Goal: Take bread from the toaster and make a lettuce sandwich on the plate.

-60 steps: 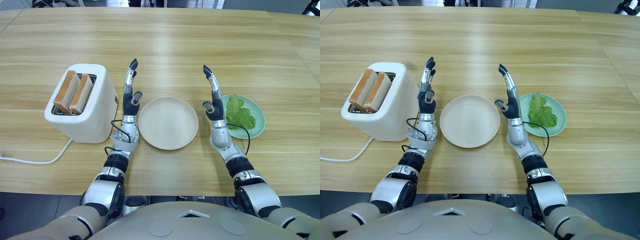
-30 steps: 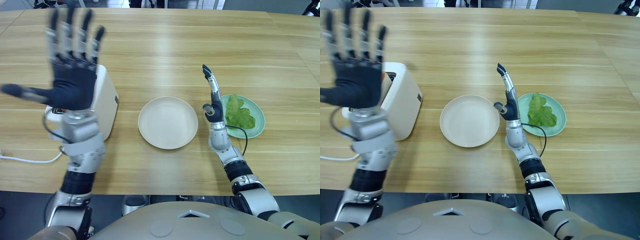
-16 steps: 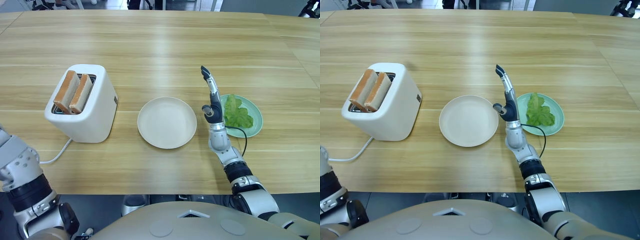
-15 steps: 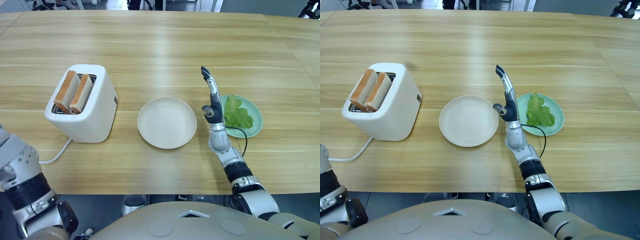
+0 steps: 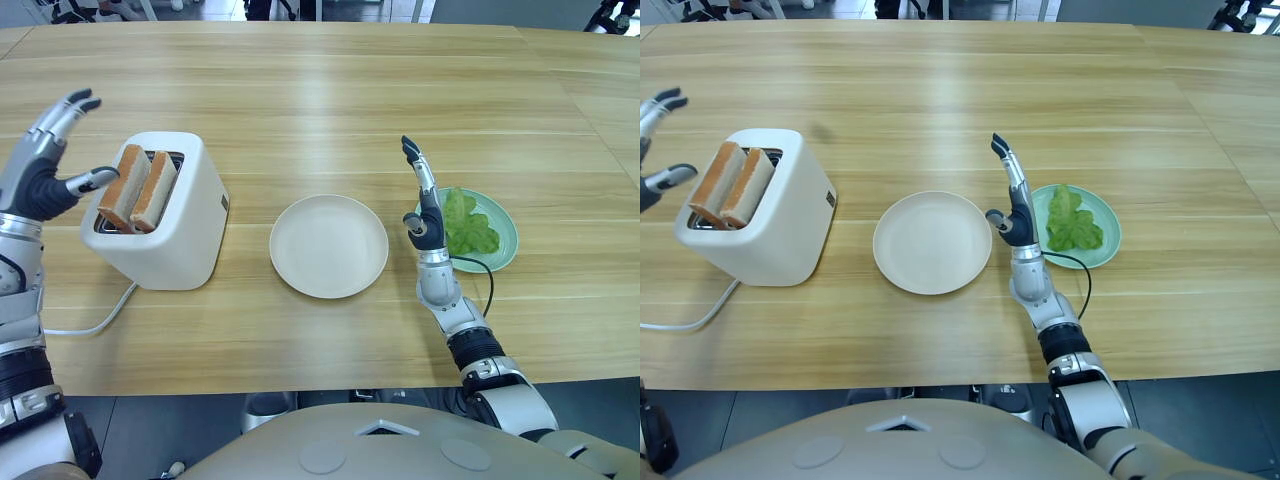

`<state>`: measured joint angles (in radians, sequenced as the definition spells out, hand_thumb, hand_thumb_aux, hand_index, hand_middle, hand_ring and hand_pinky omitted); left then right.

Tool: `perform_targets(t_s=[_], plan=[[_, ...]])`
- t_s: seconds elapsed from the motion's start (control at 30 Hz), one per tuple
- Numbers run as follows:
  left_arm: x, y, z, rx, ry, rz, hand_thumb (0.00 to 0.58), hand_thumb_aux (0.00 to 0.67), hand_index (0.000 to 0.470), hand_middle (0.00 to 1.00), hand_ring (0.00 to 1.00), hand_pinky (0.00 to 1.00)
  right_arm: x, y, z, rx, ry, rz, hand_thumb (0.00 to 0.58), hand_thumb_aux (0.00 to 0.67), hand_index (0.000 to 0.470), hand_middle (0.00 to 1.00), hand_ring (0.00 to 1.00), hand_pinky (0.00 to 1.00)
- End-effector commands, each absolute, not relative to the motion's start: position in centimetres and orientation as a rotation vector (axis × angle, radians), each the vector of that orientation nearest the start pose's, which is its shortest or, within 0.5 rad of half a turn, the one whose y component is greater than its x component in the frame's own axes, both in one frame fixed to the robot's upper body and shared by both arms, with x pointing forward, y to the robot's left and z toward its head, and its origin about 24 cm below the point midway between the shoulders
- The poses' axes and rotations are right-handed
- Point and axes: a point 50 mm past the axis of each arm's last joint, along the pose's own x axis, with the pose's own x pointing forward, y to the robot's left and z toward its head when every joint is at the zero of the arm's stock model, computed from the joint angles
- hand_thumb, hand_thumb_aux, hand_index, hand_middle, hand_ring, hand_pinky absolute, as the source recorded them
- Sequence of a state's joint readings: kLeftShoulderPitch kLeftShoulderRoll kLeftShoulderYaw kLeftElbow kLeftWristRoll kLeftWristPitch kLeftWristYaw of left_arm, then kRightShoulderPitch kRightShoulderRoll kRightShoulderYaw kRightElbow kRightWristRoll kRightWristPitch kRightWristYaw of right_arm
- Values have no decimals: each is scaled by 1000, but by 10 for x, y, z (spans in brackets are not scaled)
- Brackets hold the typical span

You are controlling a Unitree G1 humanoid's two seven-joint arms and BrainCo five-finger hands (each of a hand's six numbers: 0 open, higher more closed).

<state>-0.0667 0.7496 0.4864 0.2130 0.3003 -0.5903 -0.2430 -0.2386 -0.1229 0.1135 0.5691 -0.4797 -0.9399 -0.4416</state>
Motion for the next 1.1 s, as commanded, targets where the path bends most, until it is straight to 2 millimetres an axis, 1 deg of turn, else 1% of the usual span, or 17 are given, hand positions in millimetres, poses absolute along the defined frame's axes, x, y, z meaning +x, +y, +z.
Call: perform_targets(t_s=[0.03, 0.2, 0.37, 0.43, 0.6, 0.7, 0.77, 0.97, 1.1], plan=[[237, 349, 175, 1189, -253, 79, 0, 0, 0, 0, 0, 0, 262, -122, 54, -355, -673, 64, 0, 0, 0, 0, 0, 0], [235, 358, 170, 1288, -139, 91, 0, 0, 0, 0, 0, 0, 261, -121, 52, -353, -668, 62, 0, 0, 0, 0, 0, 0], [228, 364, 175, 1324, -108, 135, 0, 0, 0, 0, 0, 0, 261, -119, 52, -349, -664, 69, 0, 0, 0, 0, 0, 0], [227, 366, 174, 1351, -80, 127, 0, 0, 0, 0, 0, 0, 260, -120, 51, -350, -663, 66, 0, 0, 0, 0, 0, 0], [221, 361, 164, 1401, -20, 31, 0, 0, 0, 0, 0, 0, 260, -121, 51, -351, -661, 63, 0, 0, 0, 0, 0, 0], [218, 360, 162, 1421, 6, 0, 0, 0, 0, 0, 0, 0, 260, -119, 50, -349, -658, 68, 0, 0, 0, 0, 0, 0], [217, 359, 162, 1434, 17, -12, 0, 0, 0, 0, 0, 0, 260, -118, 50, -348, -657, 71, 0, 0, 0, 0, 0, 0], [217, 351, 168, 1453, 2, -77, 0, 0, 0, 0, 0, 0, 260, -118, 50, -350, -657, 71, 0, 0, 0, 0, 0, 0], [219, 349, 171, 1484, 15, -106, 0, 0, 0, 0, 0, 0, 260, -118, 51, -349, -657, 69, 0, 0, 0, 0, 0, 0]])
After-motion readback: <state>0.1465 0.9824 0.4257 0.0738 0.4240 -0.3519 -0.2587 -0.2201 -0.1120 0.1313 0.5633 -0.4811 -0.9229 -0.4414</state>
